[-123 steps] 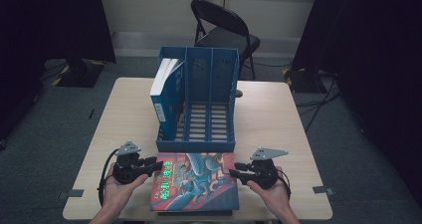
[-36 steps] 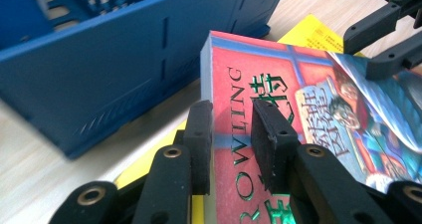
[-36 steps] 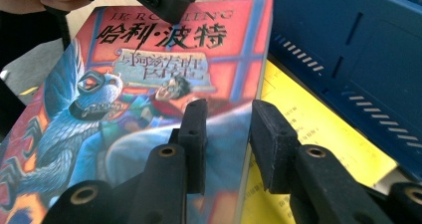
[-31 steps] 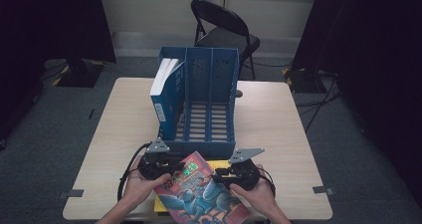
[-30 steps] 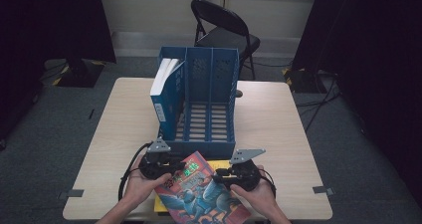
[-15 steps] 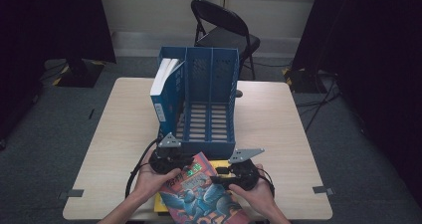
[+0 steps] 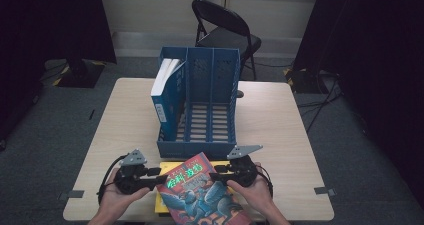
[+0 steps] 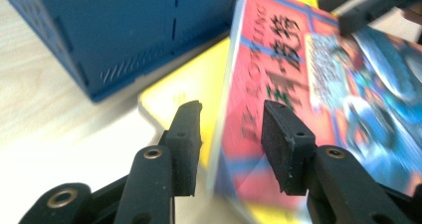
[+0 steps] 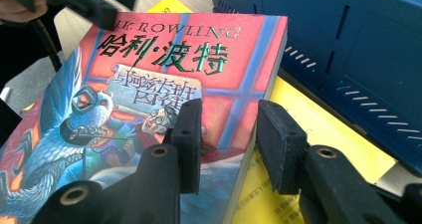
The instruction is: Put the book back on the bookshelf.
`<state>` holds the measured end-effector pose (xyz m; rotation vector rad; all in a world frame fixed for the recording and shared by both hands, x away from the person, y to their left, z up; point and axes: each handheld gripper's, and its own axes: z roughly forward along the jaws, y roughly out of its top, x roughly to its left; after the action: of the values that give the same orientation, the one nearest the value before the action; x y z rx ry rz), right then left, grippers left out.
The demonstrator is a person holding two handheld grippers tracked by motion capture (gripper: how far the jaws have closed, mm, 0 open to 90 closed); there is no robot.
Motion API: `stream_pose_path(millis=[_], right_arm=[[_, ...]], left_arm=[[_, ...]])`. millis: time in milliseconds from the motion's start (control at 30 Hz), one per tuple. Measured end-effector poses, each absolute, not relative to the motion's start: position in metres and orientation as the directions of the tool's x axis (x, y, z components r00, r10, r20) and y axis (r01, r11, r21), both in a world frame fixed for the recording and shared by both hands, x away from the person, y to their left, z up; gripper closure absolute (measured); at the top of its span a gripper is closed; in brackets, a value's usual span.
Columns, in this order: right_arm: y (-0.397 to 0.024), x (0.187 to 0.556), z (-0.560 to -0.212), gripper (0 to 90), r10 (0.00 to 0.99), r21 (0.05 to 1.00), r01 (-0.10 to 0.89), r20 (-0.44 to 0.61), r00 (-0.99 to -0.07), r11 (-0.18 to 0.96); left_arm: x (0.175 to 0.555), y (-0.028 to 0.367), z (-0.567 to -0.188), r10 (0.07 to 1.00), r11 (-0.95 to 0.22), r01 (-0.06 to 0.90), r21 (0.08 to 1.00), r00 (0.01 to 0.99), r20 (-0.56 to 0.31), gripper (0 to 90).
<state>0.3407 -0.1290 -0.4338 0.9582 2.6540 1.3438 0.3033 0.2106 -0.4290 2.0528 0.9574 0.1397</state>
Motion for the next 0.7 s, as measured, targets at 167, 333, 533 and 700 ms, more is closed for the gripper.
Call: stream_pose_path(millis=[167,333,533,700], right_arm=[[-0.13,0.341,-0.434,64.0,0.525,0.736,0.515,0.254,-0.812,0.44],[-0.13,0.341,-0.435,64.0,0.525,0.741,0.514,0.257,-0.812,0.432],[-0.132,0.341,-0.437,64.1,0.523,0.744,0.52,0.271,-0.808,0.419],[-0.131,0.341,-0.437,64.1,0.525,0.744,0.519,0.267,-0.809,0.421]], left_arm=[[0.279,0.224,-0.431,0.681,-0.316,0.6,0.734,0.683,-0.265,59.6],[0.271,0.22,-0.434,0.659,-0.304,0.623,0.721,0.684,-0.313,51.3],[0.271,0.222,-0.436,0.656,-0.278,0.628,0.727,0.677,-0.333,51.0],[0.27,0.219,-0.434,0.651,-0.318,0.611,0.725,0.697,-0.302,48.5]])
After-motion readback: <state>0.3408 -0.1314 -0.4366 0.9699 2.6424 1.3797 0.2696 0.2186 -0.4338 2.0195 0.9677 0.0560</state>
